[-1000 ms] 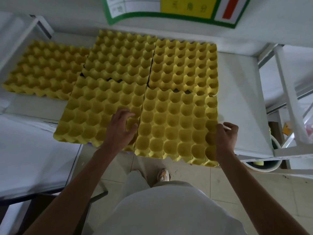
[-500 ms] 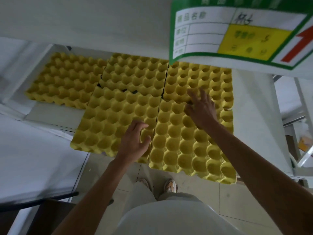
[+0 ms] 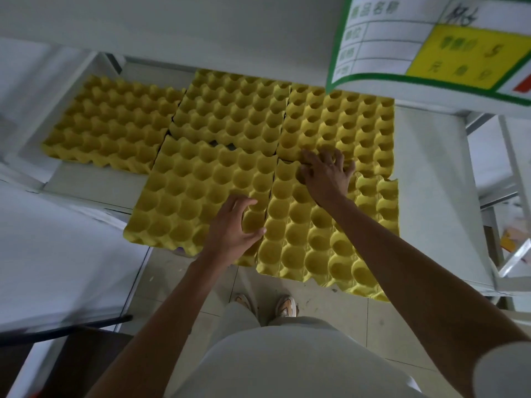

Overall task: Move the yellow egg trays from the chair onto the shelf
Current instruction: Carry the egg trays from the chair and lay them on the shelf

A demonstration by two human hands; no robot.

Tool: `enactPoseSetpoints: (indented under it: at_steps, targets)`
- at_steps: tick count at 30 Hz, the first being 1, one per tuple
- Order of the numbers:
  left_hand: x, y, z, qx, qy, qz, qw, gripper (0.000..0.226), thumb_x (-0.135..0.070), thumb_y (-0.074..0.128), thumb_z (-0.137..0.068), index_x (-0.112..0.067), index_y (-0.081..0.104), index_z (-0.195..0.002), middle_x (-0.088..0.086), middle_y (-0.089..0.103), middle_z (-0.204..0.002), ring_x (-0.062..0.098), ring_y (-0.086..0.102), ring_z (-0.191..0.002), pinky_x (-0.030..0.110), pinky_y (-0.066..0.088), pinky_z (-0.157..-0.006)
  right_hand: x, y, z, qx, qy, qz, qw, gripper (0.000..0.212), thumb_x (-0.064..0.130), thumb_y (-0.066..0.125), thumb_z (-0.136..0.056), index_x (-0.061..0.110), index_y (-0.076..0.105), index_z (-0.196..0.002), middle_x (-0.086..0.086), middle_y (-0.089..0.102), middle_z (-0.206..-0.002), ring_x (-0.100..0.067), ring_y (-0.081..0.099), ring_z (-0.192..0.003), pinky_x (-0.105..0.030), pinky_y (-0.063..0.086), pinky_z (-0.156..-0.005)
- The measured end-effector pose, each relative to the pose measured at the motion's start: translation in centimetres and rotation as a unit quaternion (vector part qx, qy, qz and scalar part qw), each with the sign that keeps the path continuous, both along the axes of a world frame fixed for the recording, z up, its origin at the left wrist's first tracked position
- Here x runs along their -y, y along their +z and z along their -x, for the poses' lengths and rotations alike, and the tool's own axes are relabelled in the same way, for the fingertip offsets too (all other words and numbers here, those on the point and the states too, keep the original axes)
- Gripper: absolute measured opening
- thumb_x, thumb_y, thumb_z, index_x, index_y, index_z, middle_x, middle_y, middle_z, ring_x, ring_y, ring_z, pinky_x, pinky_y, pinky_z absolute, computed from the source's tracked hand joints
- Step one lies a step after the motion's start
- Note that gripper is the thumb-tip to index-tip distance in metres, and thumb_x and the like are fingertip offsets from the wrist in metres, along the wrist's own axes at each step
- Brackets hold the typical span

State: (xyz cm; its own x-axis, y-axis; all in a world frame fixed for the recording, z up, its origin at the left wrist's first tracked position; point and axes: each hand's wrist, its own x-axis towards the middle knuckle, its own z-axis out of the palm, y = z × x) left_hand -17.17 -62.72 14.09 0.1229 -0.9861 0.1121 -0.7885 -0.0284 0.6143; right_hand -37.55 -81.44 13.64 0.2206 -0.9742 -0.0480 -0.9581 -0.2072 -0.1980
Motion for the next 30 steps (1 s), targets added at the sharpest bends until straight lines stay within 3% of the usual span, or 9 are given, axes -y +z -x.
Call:
enactPoseSetpoints:
  at_steps: [12, 15, 20, 24, 30]
  targets:
    - [0.4, -0.2, 0.9, -0.008, 0.057, 0.015, 0.998, 0.053, -0.04, 0.085, -0.079, -0.017, 0.066, -0.123, -0.003, 0.061, -0.12, 0.009, 0.061, -0.102, 0.021, 0.054, -0.08, -0.2, 0.2, -0.4, 0.027, -0.036, 0.043, 0.998, 0.043, 0.052, 0.051, -0.097, 0.043, 0.056, -0.139, 0.001, 0.058, -0.145, -0.032, 0.034, -0.146, -0.068, 0.02, -0.115]
    - [0.4, 0.1, 1.1, -0.019, 0.051, 0.019, 0.998, 0.049, -0.042, 0.077, -0.087, -0.016, 0.064, -0.126, -0.001, 0.059, -0.123, 0.01, 0.061, -0.104, 0.025, 0.057, -0.082, -0.2, 0.1, -0.3, 0.025, -0.028, 0.041, 0.998, 0.044, 0.053, 0.049, -0.098, 0.044, 0.053, -0.142, 0.0, 0.055, -0.148, -0.031, 0.031, -0.148, -0.068, 0.018, -0.116]
    - [0.3, 1.0, -0.3, -0.074, 0.027, -0.018, 0.997, 0.05, -0.039, 0.069, -0.095, -0.015, 0.057, -0.137, 0.0, 0.057, -0.135, 0.014, 0.058, -0.118, 0.037, 0.056, -0.098, -0.7, 0.9, -0.6, 0.033, -0.017, 0.019, 0.999, 0.051, 0.048, 0.051, -0.096, 0.04, 0.049, -0.147, -0.007, 0.041, -0.157, -0.033, 0.022, -0.153, -0.07, 0.011, -0.119]
    - [-0.8, 2.9, -2.7, -0.093, 0.033, 0.026, 0.995, 0.042, -0.031, 0.064, -0.099, -0.015, 0.057, -0.137, 0.001, 0.057, -0.134, 0.017, 0.063, -0.115, 0.039, 0.061, -0.087, -1.5, 2.4, -3.9, 0.058, 0.022, 0.053, 0.997, 0.068, 0.042, 0.059, -0.089, 0.027, 0.044, -0.153, -0.011, 0.035, -0.162, -0.032, 0.019, -0.156, -0.064, 0.008, -0.123]
    - [-1.4, 5.0, -15.8, 0.046, 0.111, 0.061, 0.991, 0.032, -0.019, 0.067, -0.093, -0.015, 0.066, -0.125, 0.003, 0.064, -0.125, 0.025, 0.061, -0.113, 0.043, 0.057, -0.086, -1.2, 3.4, -15.8, 0.078, 0.141, 0.041, 0.986, 0.064, 0.04, 0.058, -0.096, 0.02, 0.043, -0.155, -0.007, 0.041, -0.16, -0.029, 0.035, -0.149, -0.051, 0.03, -0.118]
